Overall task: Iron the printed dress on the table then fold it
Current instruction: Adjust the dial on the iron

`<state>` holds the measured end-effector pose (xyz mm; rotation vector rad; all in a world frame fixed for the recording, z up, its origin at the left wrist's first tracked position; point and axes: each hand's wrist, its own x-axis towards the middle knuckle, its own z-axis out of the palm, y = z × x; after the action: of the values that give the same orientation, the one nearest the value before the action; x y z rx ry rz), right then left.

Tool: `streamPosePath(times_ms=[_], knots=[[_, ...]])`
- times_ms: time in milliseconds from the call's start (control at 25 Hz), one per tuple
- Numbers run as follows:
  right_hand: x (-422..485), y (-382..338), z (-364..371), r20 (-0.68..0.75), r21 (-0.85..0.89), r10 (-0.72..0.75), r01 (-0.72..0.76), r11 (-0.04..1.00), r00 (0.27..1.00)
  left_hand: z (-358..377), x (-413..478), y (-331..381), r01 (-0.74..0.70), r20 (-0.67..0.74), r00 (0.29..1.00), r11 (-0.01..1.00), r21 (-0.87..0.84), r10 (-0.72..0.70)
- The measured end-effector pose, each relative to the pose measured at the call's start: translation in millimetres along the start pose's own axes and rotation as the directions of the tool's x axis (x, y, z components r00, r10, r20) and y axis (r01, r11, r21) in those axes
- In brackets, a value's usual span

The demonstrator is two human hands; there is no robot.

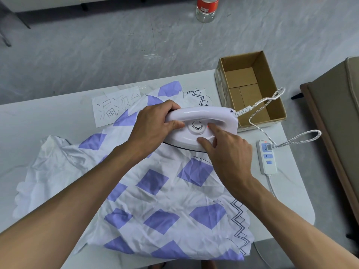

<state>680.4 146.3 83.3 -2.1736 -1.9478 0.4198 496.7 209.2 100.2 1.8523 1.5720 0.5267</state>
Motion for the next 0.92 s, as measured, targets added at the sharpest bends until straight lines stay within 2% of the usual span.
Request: streamPosePath(times_ms=[160,440,760,920], knots=[[6,-7,2,0.047,0.059,0.032,-0.035,0.998,0.998,3,0,1,-0.019,-0.007,1.0,1.0,-0.014,0.019],[19,-21,1,0.067,0.049,0.14,-0.143,0.988,0.988,7,0,5,-0.033,-0.015,0.999,0.999,-0.005,0.033],[23,-15,2,0.187,0.307,0.115,-0.169,0.937,0.976,5,4,2,-0.024,0.008,1.0,1.0,0.004,0.024],[22,-17,0,0.091,0.361,0.19,-0.211,0.908,0.977,4,3,4,-0.025,-0.002,1.0,1.0,-0.018,0.025]])
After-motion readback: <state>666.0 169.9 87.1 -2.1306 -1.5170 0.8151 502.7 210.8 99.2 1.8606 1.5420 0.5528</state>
